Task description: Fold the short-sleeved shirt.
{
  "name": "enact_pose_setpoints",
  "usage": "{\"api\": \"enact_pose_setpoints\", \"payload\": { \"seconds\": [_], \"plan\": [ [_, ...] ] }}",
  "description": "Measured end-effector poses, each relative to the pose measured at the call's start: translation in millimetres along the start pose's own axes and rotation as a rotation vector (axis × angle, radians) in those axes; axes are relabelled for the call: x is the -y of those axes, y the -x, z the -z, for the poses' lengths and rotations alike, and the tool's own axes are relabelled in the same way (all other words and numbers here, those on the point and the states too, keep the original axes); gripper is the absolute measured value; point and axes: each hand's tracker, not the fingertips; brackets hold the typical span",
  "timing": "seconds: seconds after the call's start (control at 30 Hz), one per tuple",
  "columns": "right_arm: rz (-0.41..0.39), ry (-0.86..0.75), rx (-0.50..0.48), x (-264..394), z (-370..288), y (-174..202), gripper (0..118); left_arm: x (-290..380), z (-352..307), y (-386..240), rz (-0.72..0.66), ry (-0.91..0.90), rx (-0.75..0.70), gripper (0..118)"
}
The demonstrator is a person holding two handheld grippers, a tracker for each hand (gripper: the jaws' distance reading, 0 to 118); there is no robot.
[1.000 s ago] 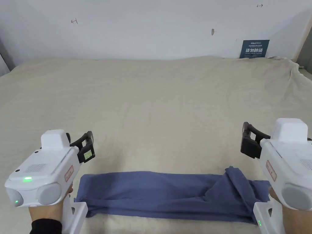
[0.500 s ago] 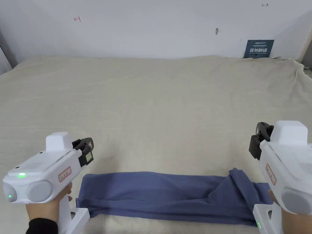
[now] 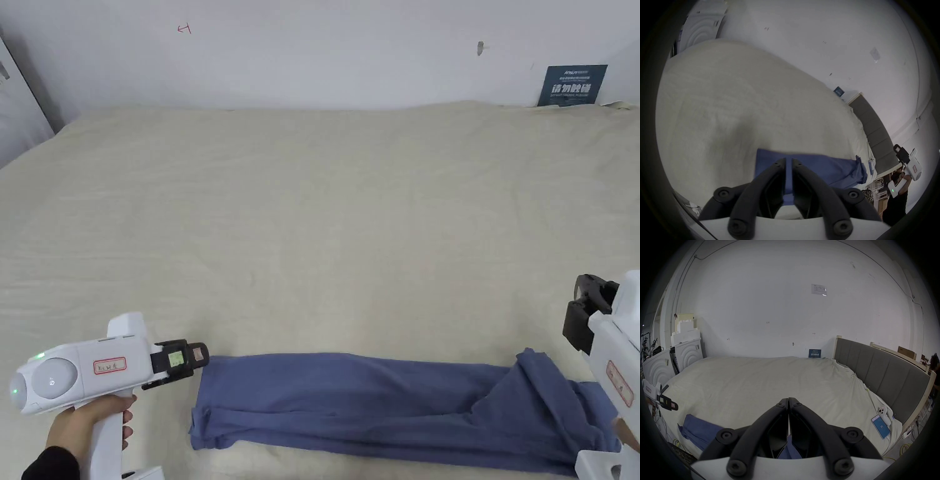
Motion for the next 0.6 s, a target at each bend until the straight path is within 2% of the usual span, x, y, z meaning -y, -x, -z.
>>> {"api": "enact_pose_setpoints", "payload": {
  "seconds": [0.07, 0.1, 0.13, 0.17, 0.43, 0.6],
  "plan": [
    [0.004, 0.013, -0.001, 2.1, 2.4, 0.8, 0, 1.3, 10.1, 19.1, -0.032, 0.038, 0.005, 33],
    [0.005, 0.018, 0.0, 3.4, 3.9, 1.3, 0, 2.5, 14.3, 25.3, -0.06, 0.057, -0.002, 53],
    [0.005, 0.024, 0.0, 5.8, 7.0, -0.5, 0, 4.2, 19.0, 30.5, -0.086, 0.079, -0.008, 67],
    [0.006, 0.03, 0.002, 7.1, 8.4, -0.5, 0, 6.1, 22.9, 34.8, -0.102, 0.089, -0.013, 74],
    [0.003, 0.065, 0.007, 13.6, 17.2, -3.1, 0, 18.4, 43.4, 45.5, -0.165, 0.125, -0.014, 77],
    [0.004, 0.082, 0.012, 15.5, 17.6, -3.1, 0, 21.3, 62.2, 50.3, -0.09, 0.141, 0.015, 77]
  ]
}}
